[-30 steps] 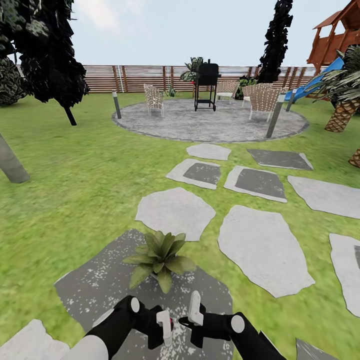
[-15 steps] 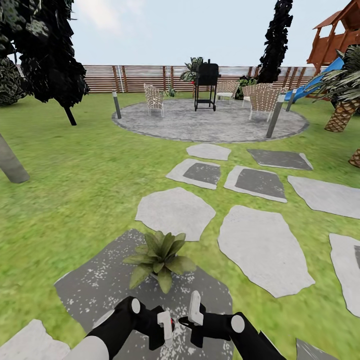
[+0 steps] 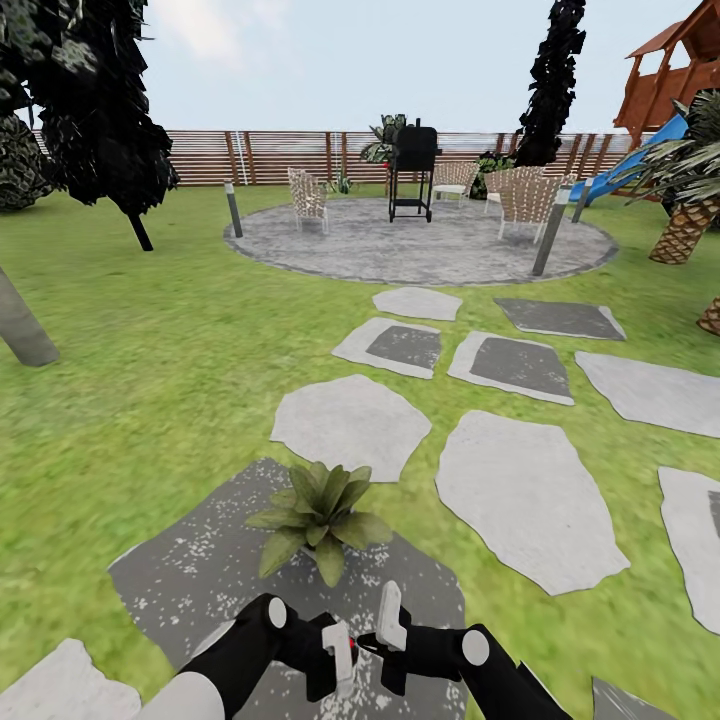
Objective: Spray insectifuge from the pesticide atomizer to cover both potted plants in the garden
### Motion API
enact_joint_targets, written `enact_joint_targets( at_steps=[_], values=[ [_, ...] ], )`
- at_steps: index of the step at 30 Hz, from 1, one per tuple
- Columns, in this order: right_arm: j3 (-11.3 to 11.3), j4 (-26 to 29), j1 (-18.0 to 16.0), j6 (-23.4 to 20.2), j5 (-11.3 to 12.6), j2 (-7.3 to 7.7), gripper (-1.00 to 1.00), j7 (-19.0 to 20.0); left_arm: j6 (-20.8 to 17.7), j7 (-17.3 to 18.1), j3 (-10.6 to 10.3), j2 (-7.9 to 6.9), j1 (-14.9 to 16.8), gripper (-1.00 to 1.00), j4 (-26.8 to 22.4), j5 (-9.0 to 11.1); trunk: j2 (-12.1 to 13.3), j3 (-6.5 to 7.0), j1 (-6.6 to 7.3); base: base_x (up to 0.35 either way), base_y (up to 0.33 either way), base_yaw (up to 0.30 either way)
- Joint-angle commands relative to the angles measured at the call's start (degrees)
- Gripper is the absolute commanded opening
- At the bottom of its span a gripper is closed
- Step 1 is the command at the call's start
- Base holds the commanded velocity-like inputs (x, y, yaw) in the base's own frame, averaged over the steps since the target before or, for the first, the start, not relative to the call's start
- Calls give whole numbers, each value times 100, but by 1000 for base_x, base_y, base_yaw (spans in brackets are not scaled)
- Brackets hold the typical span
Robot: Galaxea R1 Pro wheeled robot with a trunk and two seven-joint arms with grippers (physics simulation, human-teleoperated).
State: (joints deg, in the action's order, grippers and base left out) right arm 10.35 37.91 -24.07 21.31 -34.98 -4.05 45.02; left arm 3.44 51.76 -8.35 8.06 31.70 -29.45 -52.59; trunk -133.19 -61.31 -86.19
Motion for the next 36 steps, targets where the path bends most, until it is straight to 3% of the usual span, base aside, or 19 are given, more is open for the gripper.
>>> enact_joint_targets(
  at_steps=[1,6,23,25,29,36],
  values=[
    [-6,6,-2,28,-49,-1,-100,1,40,15,2,2,2,-100,-8,15,-2,-5,1,0,0,0],
    [-6,4,-2,31,-52,0,-100,-2,59,31,-7,-4,3,-100,-1,258,-2,-5,1,0,0,0],
    [-6,-9,-2,32,-53,1,-100,-2,55,26,-41,-75,-12,-100,18,262,-2,-5,1,0,0,0],
    [-6,-11,-2,32,-57,1,-100,-2,52,21,-32,-154,-10,-100,18,246,-2,-5,1,0,0,0],
    [-6,-12,-2,32,-61,1,-100,-2,51,18,-17,-503,-28,-100,14,269,-2,-5,1,0,0,0],
    [-12,-28,-2,34,-61,7,-100,-2,51,12,-9,-955,-55,-100,10,277,-2,-5,1,0,0,0]
  ],
)
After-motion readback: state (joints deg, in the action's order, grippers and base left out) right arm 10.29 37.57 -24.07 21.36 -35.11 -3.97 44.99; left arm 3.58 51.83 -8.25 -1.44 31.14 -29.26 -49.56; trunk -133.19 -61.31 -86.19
